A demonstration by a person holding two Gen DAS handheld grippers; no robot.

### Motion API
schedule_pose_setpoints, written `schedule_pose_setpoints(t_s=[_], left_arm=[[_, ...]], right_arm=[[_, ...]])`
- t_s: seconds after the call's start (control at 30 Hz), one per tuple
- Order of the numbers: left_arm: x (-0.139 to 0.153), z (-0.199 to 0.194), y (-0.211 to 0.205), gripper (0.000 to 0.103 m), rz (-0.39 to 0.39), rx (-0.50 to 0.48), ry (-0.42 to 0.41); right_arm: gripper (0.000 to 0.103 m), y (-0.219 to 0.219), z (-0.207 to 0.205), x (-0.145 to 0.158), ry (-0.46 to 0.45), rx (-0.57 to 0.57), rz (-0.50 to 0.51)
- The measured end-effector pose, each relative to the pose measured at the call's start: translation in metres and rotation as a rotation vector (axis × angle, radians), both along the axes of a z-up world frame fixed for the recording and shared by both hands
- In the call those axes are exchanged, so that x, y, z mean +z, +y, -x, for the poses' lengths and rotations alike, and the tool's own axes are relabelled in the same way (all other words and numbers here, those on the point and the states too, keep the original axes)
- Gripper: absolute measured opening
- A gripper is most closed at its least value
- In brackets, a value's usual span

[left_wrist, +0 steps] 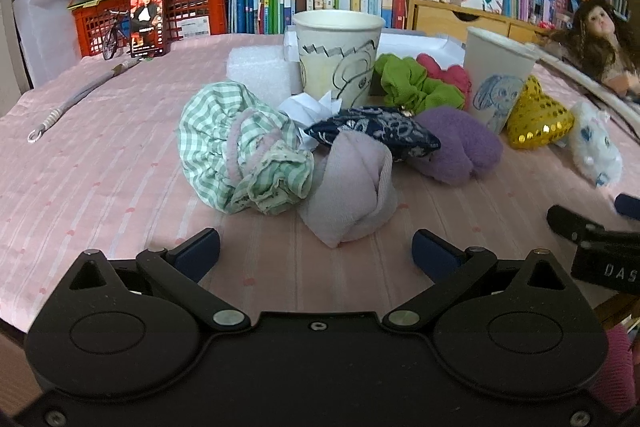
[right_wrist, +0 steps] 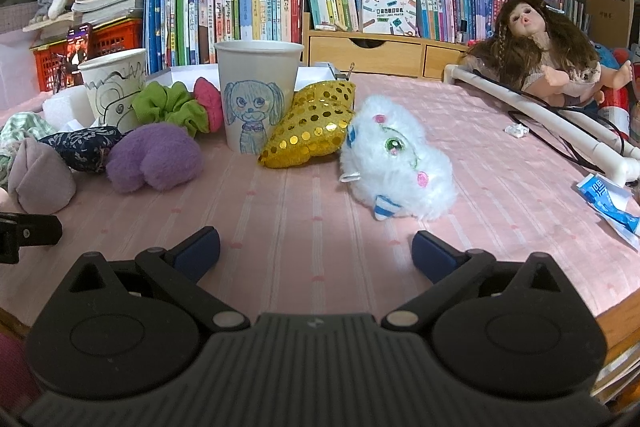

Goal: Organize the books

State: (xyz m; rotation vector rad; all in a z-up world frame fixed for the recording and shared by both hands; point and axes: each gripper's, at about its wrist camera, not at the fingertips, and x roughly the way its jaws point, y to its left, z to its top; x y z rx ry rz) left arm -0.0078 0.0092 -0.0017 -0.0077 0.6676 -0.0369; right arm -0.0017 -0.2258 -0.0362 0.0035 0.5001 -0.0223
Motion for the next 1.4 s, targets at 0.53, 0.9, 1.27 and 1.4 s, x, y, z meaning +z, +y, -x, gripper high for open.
schedule_pose_setpoints(t_s=[0.53,0.9,1.27,1.4], left_arm=[[0.033,0.015,-0.015,0.062,-0.033,-0.033,-0.186],[0.033,0.031,-0.031,0.063,-0.097,-0.079,-0.272],[0.016,-0.001,-0.030,0.029,-0.067,-0.036,-0.161],[0.029,0.007,-0.026,0.027,-0.038,-0.076,-0.164]], right_arm=[[0.091,-0.044,-0.010,0.028,-0.120,-0.051,-0.013],[0.074,-0.061,-0.043,0.018,-0.010,-0.041,-0.075],[0.063,-0.058,-0.042,0.024,-0.016,-0.042,-0.061],[0.063,-0.058,-0.036,0.035,-0.048,-0.026,-0.074]])
